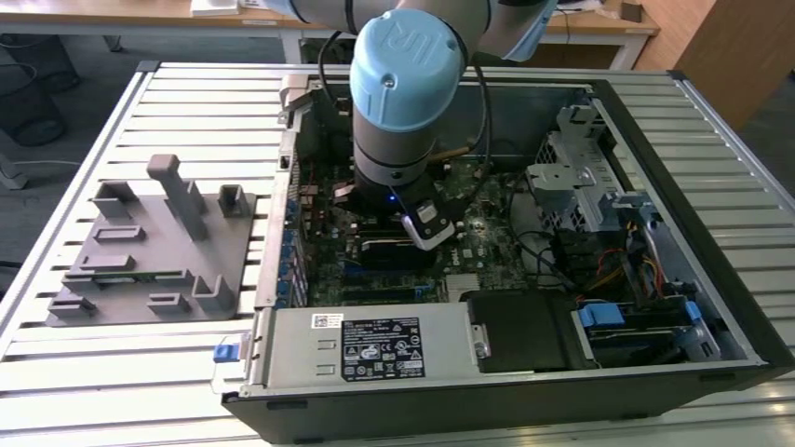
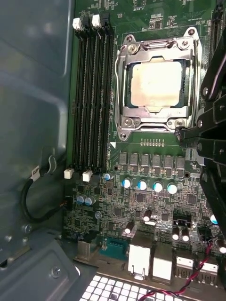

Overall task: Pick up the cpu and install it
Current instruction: 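Install the second cpu locking lever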

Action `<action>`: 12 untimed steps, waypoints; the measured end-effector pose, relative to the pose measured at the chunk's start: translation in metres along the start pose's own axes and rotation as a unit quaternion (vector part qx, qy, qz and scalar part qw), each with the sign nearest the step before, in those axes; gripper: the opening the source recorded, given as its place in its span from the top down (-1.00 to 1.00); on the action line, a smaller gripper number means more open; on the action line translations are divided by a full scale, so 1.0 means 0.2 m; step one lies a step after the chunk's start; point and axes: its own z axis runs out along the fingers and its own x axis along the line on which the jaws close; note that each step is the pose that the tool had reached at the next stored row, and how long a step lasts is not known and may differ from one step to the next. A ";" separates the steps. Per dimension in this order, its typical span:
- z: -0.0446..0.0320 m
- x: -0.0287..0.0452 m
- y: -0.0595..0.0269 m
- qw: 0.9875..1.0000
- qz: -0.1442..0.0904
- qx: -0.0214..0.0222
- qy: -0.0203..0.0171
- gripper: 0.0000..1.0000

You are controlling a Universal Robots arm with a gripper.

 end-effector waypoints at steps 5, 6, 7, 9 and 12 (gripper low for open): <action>0.005 0.004 0.004 1.000 0.000 -0.001 0.000 0.79; 0.005 0.005 0.005 1.000 0.000 -0.001 0.000 0.79; 0.005 0.006 0.006 1.000 0.000 -0.001 0.000 0.79; 0.004 0.006 0.007 1.000 0.000 -0.001 0.000 0.79; -0.014 0.006 0.014 1.000 0.000 -0.001 0.000 0.79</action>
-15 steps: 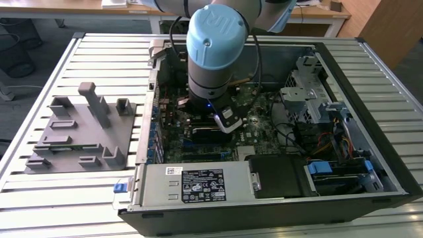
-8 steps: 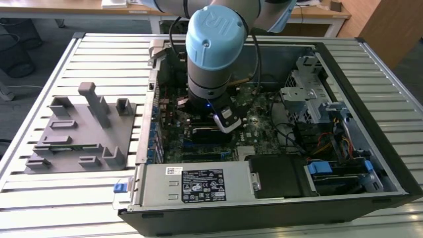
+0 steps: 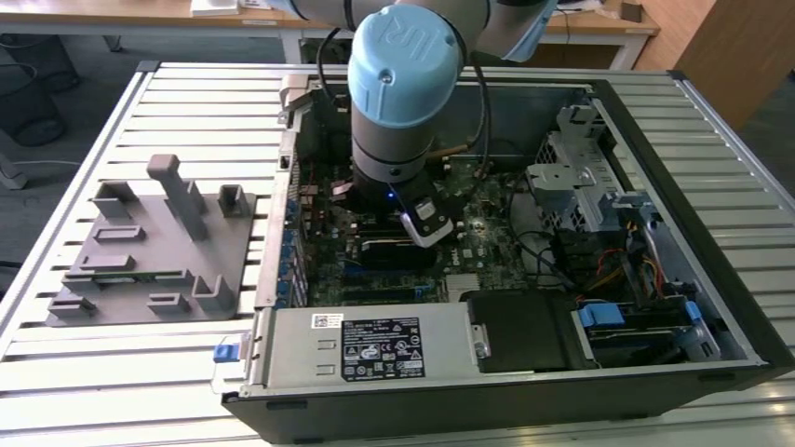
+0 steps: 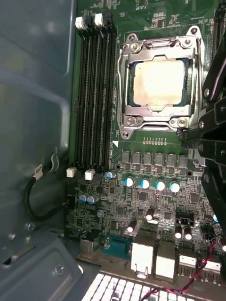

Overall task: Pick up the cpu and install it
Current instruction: 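Install the second cpu locking lever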

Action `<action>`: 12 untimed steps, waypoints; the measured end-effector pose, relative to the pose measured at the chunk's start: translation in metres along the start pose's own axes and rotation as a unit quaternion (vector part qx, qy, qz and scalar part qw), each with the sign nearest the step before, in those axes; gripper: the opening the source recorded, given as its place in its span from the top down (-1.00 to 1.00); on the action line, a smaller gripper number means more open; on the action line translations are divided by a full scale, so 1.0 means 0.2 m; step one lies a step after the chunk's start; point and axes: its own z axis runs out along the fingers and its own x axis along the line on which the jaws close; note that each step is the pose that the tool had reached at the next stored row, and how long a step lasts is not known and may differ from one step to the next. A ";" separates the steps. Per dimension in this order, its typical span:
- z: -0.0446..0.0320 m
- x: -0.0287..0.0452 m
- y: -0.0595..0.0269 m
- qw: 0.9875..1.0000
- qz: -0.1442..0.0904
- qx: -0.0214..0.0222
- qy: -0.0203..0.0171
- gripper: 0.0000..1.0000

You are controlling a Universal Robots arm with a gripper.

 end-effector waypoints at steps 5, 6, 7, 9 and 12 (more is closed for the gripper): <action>-0.033 0.001 0.010 1.000 0.000 0.000 0.000 0.79; -0.036 0.001 0.012 1.000 0.000 0.000 0.000 0.79; -0.039 0.001 0.012 1.000 0.000 0.000 0.000 0.79; -0.041 0.000 0.013 1.000 0.000 0.000 0.000 0.79; -0.049 0.001 0.016 1.000 0.000 0.000 0.000 0.79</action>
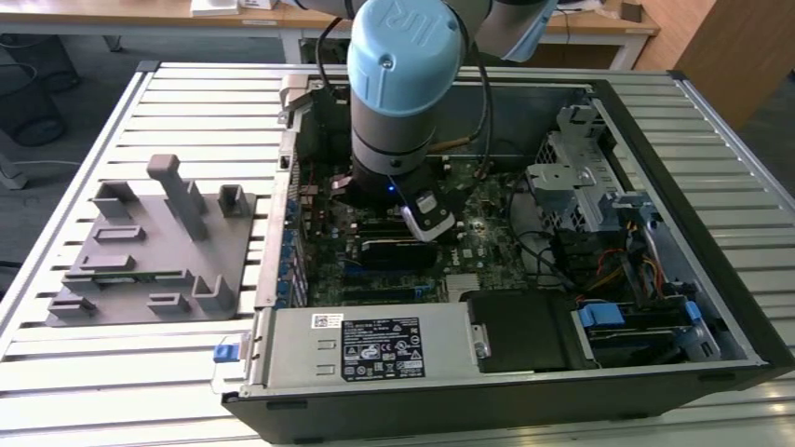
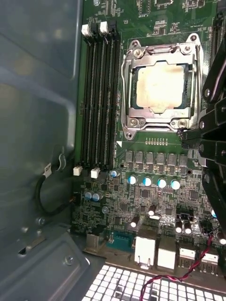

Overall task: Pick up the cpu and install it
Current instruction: 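Install the second cpu locking lever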

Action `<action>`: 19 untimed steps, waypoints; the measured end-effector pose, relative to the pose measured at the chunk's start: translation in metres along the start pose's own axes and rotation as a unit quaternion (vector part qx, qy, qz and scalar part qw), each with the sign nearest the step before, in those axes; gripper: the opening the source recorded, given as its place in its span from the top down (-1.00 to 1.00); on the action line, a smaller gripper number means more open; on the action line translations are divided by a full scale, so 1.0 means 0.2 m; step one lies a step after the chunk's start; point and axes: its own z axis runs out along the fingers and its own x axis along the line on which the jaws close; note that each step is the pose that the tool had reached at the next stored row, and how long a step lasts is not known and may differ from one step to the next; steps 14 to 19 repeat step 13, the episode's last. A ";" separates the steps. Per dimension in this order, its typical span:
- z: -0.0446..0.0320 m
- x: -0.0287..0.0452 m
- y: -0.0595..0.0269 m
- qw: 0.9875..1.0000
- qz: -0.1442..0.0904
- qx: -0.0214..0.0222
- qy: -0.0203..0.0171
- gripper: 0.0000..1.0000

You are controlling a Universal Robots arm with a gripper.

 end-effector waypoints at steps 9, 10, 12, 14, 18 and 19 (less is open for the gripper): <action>-0.059 0.001 0.020 1.000 0.000 0.000 0.000 0.79; -0.064 0.001 0.022 1.000 0.000 0.000 0.000 0.79; -0.077 0.001 0.026 1.000 0.000 0.000 0.000 0.79; -0.083 0.001 0.028 1.000 0.000 0.000 0.000 0.79; -0.083 0.001 0.028 1.000 0.000 0.000 0.000 0.79; -0.083 0.001 0.028 1.000 0.000 0.000 0.000 0.79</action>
